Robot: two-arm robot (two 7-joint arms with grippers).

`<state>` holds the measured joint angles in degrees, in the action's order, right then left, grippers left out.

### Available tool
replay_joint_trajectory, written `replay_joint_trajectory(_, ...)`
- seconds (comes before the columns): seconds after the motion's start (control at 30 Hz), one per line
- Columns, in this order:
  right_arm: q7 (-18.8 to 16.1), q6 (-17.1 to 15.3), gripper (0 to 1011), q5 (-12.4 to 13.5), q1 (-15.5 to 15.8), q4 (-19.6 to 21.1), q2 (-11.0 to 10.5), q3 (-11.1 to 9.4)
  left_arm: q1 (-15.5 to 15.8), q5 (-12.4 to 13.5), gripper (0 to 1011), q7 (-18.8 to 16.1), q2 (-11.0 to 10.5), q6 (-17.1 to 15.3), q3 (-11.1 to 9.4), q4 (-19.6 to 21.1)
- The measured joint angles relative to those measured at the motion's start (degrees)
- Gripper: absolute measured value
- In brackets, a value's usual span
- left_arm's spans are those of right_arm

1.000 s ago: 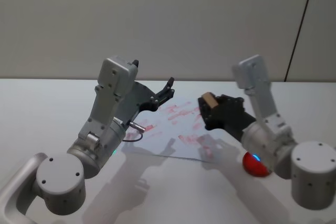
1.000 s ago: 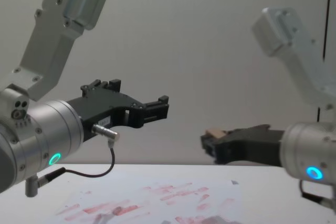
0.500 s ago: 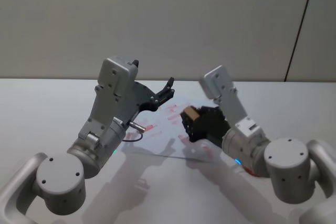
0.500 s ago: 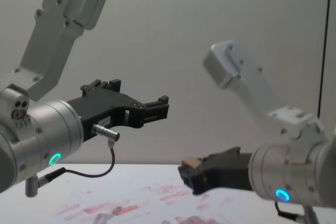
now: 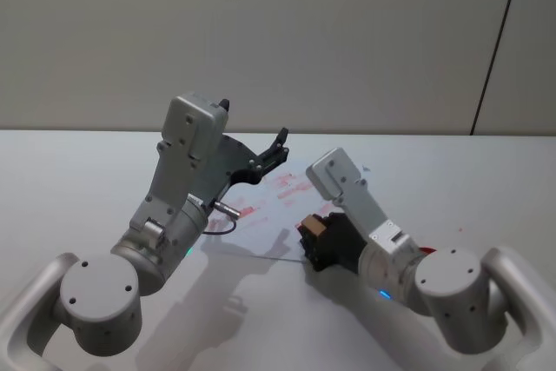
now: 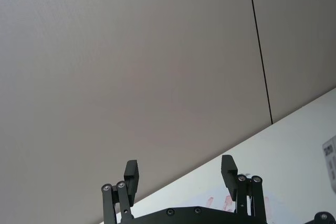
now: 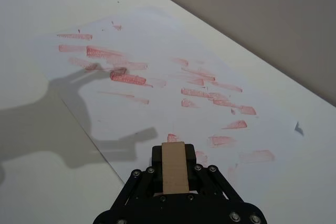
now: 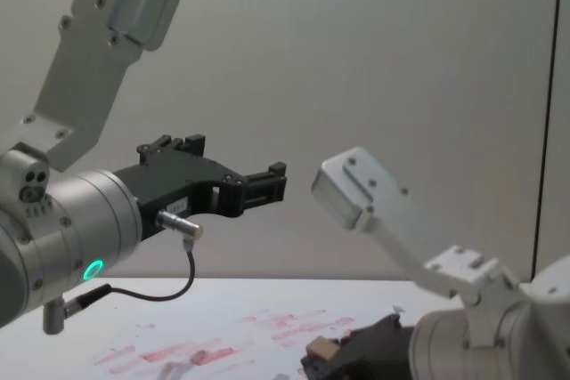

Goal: Use the one hand to pick up the stamp and affix it onto the A4 paper.

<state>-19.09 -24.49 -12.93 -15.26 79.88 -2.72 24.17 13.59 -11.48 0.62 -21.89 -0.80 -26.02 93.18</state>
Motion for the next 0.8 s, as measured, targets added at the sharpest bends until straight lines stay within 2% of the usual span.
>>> replay_joint_trajectory(0.23, 1.8, 0.0, 219, 0.7, 0.1, -2.1, 0.9, 0.6, 0.0, 0.0, 1002, 0.0, 0.0, 0.0, 0.0, 0.0)
replay_joint_trajectory(0.8, 6.0, 1.0, 219, 3.1, 0.0, -5.1, 1.9, 0.6, 0.0, 0.0, 1002, 0.0, 0.0, 0.0, 0.0, 0.0)
